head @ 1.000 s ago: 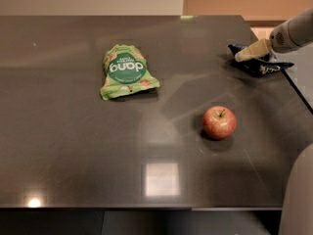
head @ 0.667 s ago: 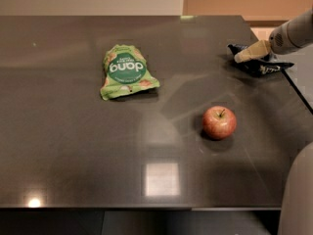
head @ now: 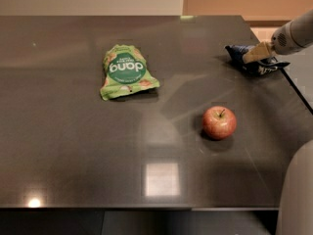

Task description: Move blue chip bag near apple

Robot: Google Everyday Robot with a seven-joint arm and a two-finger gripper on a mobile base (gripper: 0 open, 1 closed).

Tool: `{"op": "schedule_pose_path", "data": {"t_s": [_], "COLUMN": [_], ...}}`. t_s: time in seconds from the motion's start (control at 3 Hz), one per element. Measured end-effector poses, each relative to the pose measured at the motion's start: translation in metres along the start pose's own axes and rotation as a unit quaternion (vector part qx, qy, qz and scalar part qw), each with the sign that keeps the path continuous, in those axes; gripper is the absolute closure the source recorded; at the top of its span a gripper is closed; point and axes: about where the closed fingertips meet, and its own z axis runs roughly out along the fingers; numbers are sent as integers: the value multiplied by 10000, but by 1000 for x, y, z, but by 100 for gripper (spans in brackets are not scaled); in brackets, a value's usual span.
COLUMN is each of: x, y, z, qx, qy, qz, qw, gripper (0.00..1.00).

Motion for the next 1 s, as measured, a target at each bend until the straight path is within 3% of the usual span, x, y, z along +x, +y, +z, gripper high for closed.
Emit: {"op": "schedule_pose_path", "data": {"t_s": [0.67,1.0], "x": [-2,-7], "y": [10,25], "z": [-15,-31], "qx": [-159,-289], "qy": [-19,-82], "qz": [-124,-292], "qw": [9998,9991], "gripper": [88,100]}}
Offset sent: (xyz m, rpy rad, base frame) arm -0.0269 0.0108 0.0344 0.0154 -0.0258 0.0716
